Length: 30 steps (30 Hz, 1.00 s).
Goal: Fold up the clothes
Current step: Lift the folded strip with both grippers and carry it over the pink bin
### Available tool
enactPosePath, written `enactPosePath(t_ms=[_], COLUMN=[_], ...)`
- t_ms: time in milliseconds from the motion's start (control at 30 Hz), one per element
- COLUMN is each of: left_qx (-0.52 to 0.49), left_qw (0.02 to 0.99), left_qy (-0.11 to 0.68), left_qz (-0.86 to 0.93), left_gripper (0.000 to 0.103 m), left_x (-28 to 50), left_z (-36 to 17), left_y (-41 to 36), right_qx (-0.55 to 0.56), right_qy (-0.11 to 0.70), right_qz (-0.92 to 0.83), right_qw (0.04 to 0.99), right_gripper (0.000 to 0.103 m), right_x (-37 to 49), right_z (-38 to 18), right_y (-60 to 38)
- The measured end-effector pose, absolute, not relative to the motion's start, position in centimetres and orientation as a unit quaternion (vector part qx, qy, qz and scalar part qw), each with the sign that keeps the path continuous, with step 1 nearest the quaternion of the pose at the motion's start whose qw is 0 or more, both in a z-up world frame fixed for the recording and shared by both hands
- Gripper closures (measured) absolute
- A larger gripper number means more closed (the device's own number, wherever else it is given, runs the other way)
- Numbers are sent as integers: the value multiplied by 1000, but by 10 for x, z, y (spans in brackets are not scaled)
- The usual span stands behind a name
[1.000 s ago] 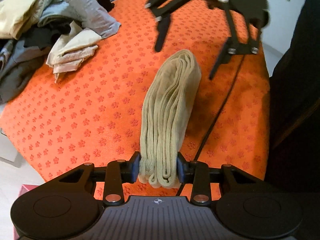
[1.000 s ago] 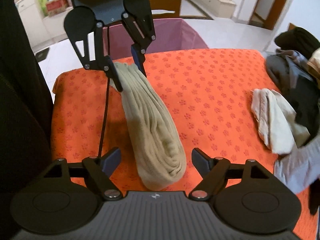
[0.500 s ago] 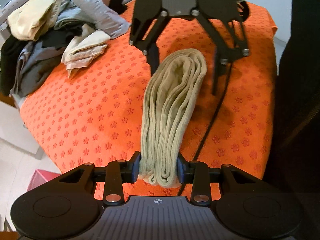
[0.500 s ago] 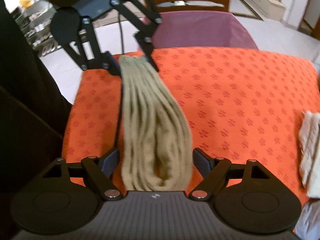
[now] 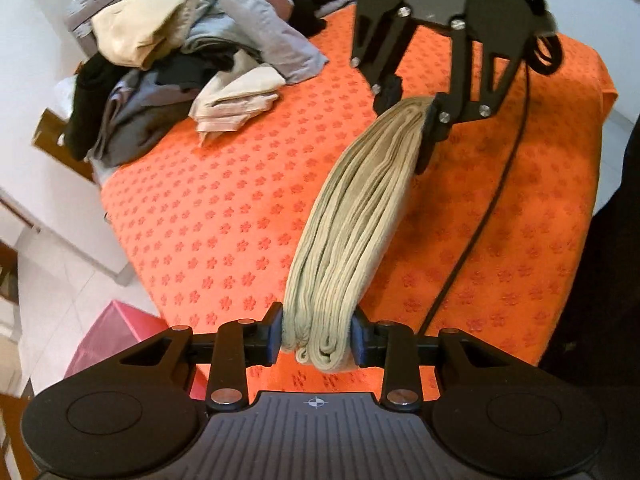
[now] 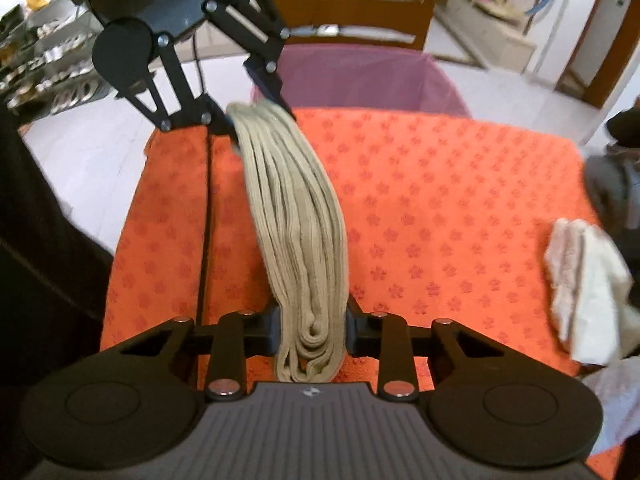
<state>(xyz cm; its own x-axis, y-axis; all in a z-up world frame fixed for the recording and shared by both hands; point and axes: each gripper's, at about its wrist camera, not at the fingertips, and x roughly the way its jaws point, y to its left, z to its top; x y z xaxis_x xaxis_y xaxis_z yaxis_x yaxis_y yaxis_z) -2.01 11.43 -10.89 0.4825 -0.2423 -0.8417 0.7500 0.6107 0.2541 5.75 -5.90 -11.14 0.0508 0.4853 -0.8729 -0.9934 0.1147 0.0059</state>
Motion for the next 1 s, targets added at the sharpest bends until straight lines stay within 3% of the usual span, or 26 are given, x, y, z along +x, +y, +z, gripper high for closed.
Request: enactPosePath(t_ms=[500, 800, 1000], left_qx=[379, 397, 356], left_qw=[814, 809, 825], left_qy=[388, 391, 407], left_qz=[-209, -187, -165], left_gripper=[67, 67, 67], left_x=[-40, 29, 94], left_z=[-75, -99, -139], left_y=[155, 282, 375], right_qx=[-328, -335, -297], right_qy=[310, 282, 325], right_qz=[543, 521, 450], right_qw=[708, 732, 777], right_gripper=[69, 69, 69], right_x=[33, 77, 124], right_z=[-89, -105, -141], right_y=[5, 131, 242])
